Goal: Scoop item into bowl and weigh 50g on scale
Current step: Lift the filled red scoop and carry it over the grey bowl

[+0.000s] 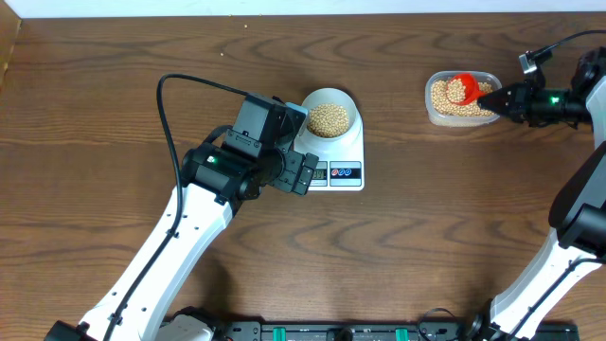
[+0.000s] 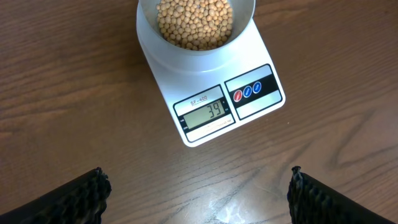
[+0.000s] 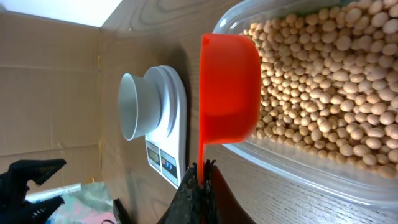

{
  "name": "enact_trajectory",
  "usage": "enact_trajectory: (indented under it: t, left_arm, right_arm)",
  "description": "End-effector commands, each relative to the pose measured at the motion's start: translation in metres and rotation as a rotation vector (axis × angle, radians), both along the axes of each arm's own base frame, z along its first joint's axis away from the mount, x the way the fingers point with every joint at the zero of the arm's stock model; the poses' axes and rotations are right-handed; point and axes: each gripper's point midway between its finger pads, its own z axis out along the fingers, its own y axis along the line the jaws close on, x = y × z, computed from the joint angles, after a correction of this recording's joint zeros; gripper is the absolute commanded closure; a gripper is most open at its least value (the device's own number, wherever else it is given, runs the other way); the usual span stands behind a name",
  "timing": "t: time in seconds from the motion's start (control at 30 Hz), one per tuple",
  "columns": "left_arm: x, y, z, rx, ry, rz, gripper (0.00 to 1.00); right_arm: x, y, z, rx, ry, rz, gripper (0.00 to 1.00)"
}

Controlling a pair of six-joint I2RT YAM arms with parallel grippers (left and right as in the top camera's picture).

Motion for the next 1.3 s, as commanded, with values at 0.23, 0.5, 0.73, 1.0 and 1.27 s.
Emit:
enact_trajectory:
  t: [0.23, 0.5, 0.73, 1.0, 1.27]
  left_arm:
    - [0.000, 0.003, -0.004, 0.012, 0.005, 0.009, 0.06]
    - [0.000, 0.003, -0.004, 0.012, 0.005, 0.009, 0.06]
    - [0.000, 0.003, -0.004, 0.012, 0.005, 0.009, 0.07]
    - [0.000, 0.003, -0.004, 0.012, 0.005, 0.009, 0.07]
    - [0.000, 0.003, -0.004, 0.012, 0.005, 0.009, 0.06]
  right_arm:
    - [-0.003, 0.021, 0.057, 0.086, -0.152, 0.042, 0.99]
    - [-0.007, 0.081, 0.071, 0.166, -0.172, 0.170, 0.99]
    - [-0.017, 0.140, 0.074, 0.187, -0.175, 0.307, 0.99]
    - [-0.030, 0.189, 0.070, 0.173, -0.174, 0.426, 0.99]
    - [-0.040, 0.215, 0.053, 0.071, -0.162, 0.502, 0.99]
